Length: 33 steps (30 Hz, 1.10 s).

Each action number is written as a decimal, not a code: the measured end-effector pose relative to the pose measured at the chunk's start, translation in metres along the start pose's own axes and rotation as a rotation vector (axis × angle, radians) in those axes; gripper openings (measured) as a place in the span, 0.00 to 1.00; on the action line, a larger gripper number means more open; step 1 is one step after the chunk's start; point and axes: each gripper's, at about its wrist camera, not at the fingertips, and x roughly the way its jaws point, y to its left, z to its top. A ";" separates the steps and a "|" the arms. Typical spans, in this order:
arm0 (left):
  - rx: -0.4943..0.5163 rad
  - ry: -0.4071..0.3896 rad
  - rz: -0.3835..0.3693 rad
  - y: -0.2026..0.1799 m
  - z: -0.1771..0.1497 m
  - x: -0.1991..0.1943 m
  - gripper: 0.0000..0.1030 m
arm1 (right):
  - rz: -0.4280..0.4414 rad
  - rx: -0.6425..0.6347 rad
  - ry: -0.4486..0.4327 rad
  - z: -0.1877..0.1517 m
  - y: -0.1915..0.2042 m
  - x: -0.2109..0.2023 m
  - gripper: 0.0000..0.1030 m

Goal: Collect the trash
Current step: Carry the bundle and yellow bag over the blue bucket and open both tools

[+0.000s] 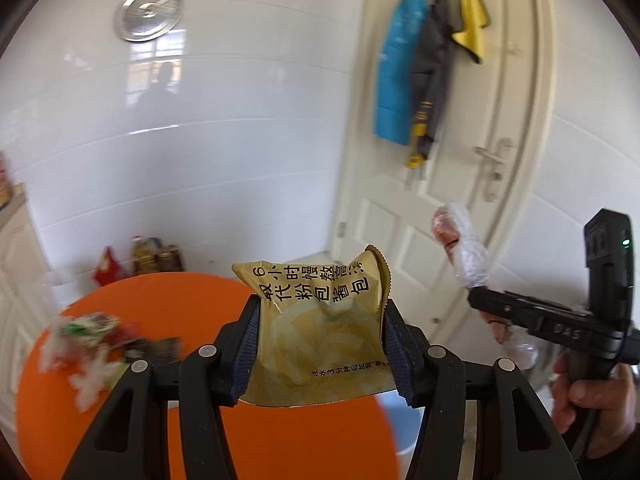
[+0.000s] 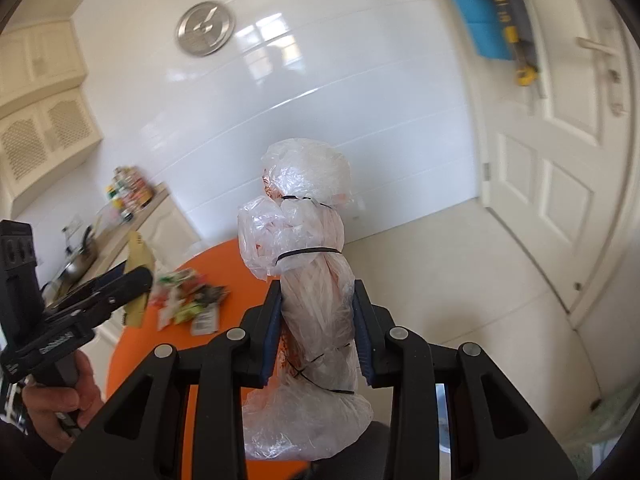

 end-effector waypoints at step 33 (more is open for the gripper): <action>0.119 0.784 -0.129 -0.150 -0.070 0.390 0.75 | -0.276 0.635 0.356 -0.170 -0.298 0.105 0.58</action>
